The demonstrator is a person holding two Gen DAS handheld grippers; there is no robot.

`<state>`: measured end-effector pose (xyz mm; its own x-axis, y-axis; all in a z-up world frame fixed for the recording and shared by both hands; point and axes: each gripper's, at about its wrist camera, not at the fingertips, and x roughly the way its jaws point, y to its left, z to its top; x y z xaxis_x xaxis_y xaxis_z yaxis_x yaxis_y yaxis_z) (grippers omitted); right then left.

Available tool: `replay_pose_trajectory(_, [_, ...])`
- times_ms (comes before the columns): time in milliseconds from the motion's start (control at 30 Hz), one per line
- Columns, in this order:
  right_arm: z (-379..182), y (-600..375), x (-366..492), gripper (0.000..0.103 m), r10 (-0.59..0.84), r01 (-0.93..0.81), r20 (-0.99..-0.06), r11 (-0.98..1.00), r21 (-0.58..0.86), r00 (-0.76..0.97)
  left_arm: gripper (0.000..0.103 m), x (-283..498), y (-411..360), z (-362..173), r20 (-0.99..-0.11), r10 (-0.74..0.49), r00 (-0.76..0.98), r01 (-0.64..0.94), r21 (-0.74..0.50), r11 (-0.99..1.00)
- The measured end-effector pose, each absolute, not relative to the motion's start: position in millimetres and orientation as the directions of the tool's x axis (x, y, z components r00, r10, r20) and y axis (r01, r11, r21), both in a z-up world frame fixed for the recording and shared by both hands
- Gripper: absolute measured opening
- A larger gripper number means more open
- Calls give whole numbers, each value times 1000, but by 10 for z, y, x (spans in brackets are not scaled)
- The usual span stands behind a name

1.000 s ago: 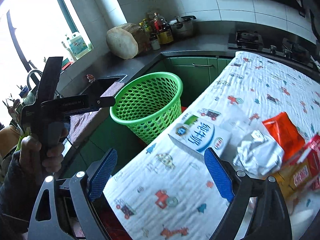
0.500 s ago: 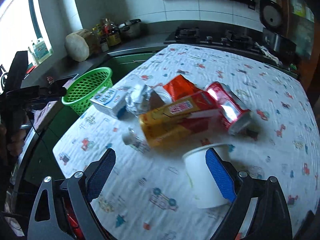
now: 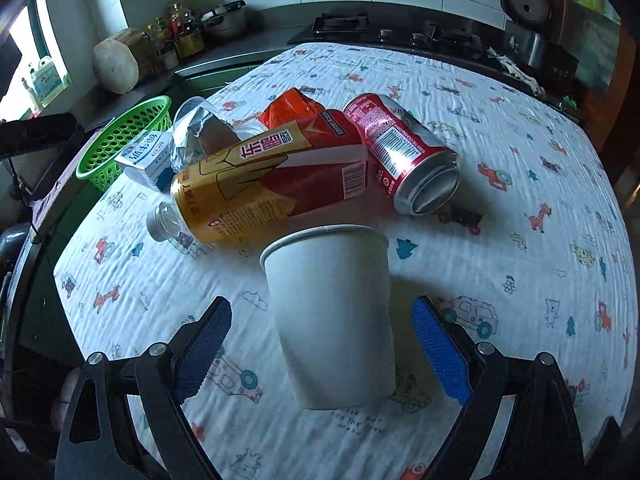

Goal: Collect trash
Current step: 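Grasp the white paper cup with the right tool while the left tool reaches the gold drink bottle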

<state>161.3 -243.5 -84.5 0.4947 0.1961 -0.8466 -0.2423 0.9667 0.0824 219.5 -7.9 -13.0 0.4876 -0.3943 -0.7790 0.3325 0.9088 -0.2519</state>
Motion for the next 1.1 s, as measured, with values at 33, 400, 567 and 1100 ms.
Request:
replay_pose_trajectory(33, [-875, -2433, 1637, 88, 194, -242, -850, 967, 82, 489, 81, 2212, -131, -133, -781, -399, 480, 347, -249, 904])
replay_pose_trajectory(400, [-953, -2542, 1586, 64, 219, -190, -848, 971, 143, 482, 81, 2449, -782, -236, -813, -422, 401, 514, -181, 838])
replay_pose_trajectory(567, [-844, -2626, 1404, 64, 225, -158, -832, 973, 168, 507, 81, 2567, -1089, -303, -830, -414, 373, 577, -142, 804])
replay_pose_trajectory(1100, [-670, -2915, 881, 64, 199, -29, -806, 975, 221, 557, 85, 2893, -1693, -768, -907, -291, 304, 680, -7, 733])
